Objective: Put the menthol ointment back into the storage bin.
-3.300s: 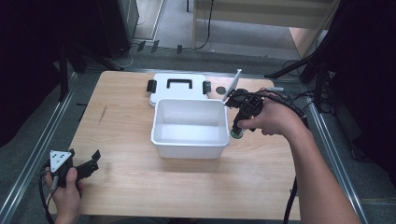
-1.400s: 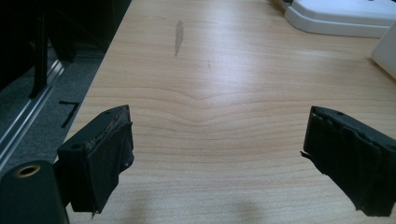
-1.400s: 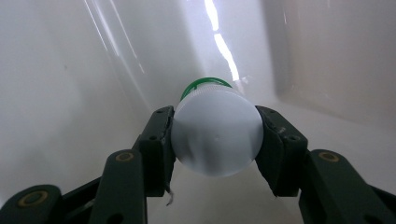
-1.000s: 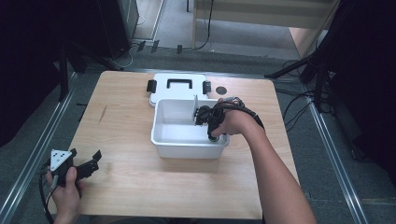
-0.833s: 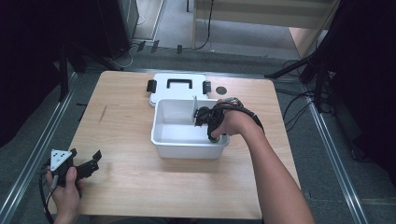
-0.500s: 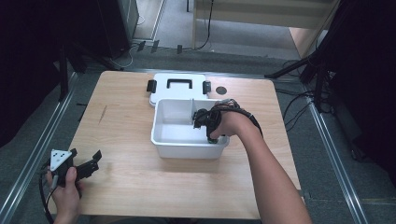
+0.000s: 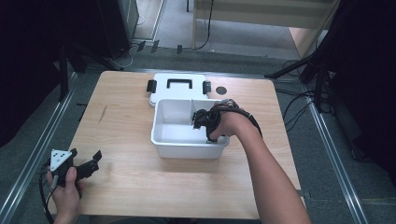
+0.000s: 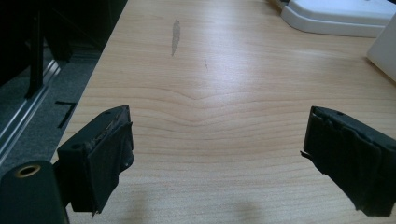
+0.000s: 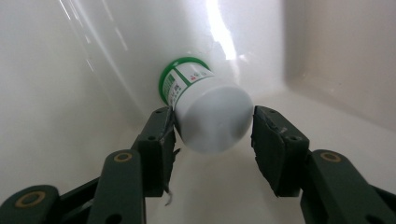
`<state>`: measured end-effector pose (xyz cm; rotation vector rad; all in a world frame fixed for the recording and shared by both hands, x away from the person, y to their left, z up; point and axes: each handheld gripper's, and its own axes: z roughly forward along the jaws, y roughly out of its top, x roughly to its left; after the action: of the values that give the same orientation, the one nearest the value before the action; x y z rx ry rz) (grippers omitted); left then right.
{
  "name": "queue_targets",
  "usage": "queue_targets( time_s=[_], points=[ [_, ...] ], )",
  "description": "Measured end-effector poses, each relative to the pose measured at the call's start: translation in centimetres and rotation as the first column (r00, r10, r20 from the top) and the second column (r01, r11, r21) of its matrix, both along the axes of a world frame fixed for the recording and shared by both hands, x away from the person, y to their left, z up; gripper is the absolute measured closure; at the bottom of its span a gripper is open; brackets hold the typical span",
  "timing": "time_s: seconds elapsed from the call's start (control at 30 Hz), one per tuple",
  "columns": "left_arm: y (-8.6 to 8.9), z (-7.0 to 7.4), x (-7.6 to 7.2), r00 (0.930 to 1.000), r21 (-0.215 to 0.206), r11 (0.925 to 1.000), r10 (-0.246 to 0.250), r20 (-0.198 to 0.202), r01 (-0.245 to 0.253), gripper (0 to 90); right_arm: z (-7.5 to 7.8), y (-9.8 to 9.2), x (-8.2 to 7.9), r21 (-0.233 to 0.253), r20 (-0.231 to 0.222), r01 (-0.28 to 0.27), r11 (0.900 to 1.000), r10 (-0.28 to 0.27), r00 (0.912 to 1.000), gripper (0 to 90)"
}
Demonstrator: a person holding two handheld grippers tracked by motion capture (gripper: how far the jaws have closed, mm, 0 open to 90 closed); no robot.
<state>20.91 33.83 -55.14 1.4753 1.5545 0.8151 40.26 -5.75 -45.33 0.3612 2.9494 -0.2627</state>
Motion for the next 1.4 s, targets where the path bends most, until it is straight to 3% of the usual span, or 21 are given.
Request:
queue_targets(
  time_s=[0.3,0.43,0.83,1.1,1.2,1.3,1.4],
  points=[
    [0.0,0.0,0.0,1.0000,-0.001,1.0000,0.000,0.000,0.000,8.7,0.0,0.0,0.0,0.004,-0.004,-0.001,1.000,0.001,1.0000,50.9],
    [0.1,0.0,0.0,1.0000,-0.003,1.0000,-0.003,0.000,0.003,8.7,0.5,0.0,-0.1,0.032,-0.001,0.009,0.999,-0.009,1.0000,43.1],
    [0.0,0.0,0.0,1.0000,-0.002,1.0000,-0.005,0.004,0.005,8.7,5.2,-0.4,-0.7,0.140,0.061,0.081,0.987,-0.090,0.9941,18.9],
    [0.0,0.0,0.0,0.9999,-0.005,1.0000,-0.009,0.007,0.009,8.7,8.5,-0.4,-2.5,0.192,0.140,0.126,0.973,-0.154,0.9781,13.0],
    [0.0,0.0,0.0,0.9999,-0.005,0.9999,-0.010,0.008,0.010,8.7,9.3,-0.9,-3.1,0.200,0.155,0.134,0.971,-0.166,0.9738,2.0],
    [0.0,0.0,0.0,0.9999,-0.005,0.9999,-0.011,0.008,0.011,8.7,10.0,-1.9,-3.4,0.237,0.146,0.174,0.956,-0.212,0.9662,0.0],
    [0.0,0.0,0.0,0.9999,-0.004,0.9999,-0.010,0.008,0.011,8.7,10.5,-3.1,-3.7,0.288,0.150,0.211,0.934,-0.262,0.9535,0.0]
  ],
)
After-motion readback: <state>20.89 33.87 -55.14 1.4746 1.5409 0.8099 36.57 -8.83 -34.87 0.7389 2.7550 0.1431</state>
